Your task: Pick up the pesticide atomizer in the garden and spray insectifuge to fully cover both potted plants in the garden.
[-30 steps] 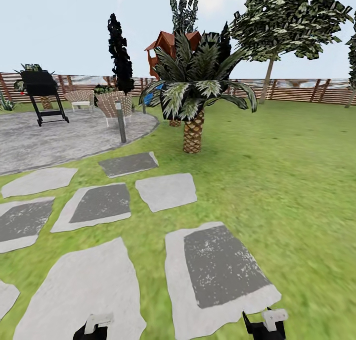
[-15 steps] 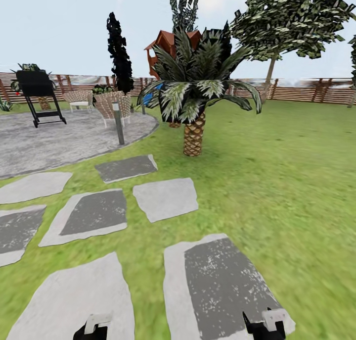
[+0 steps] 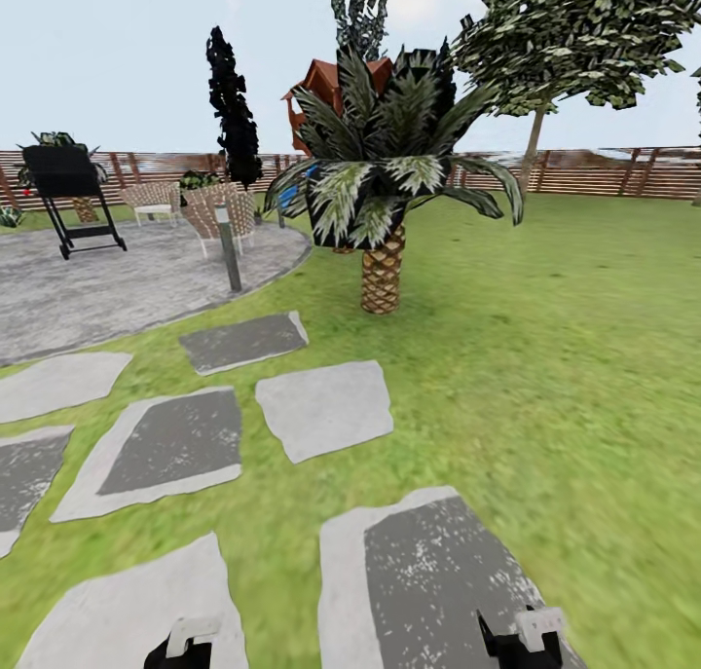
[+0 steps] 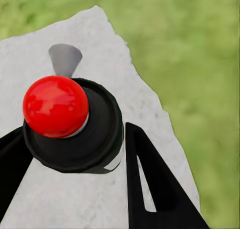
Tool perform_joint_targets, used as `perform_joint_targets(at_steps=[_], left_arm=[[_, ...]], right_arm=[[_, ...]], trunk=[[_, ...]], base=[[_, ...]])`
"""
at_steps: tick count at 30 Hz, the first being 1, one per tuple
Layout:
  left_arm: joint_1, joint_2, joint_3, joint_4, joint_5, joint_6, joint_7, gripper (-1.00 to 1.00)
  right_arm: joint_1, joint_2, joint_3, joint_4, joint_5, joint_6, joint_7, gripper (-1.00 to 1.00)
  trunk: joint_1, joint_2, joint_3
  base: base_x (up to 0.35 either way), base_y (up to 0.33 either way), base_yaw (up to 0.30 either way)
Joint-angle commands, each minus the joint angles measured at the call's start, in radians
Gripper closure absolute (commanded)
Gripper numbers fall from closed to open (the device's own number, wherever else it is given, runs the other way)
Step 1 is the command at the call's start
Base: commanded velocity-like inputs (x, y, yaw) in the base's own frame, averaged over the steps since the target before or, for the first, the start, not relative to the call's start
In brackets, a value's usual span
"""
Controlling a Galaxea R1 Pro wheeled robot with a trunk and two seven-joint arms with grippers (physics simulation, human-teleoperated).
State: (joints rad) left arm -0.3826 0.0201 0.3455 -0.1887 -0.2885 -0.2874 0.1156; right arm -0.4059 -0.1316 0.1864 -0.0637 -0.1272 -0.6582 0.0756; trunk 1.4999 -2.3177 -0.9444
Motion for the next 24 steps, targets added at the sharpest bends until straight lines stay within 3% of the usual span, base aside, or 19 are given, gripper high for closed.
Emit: perform_joint_targets(at_steps=[1,24], left_arm=[[0.0,0.0,0.005,0.002,-0.011,-0.004,0.004,1.0],[-0.001,0.0,0.005,0.002,-0.011,-0.004,0.004,1.0]], right_arm=[[-0.001,0.0,0.004,0.001,-0.011,-0.003,0.008,-1.0],[-0.001,0.0,0.004,0.001,-0.011,-0.003,0.008,-1.0]], trunk=[[0.0,0.0,-0.001],[0.0,0.0,-0.001]], base=[[0.34,0.0,0.0],[0.34,0.0,0.0]])
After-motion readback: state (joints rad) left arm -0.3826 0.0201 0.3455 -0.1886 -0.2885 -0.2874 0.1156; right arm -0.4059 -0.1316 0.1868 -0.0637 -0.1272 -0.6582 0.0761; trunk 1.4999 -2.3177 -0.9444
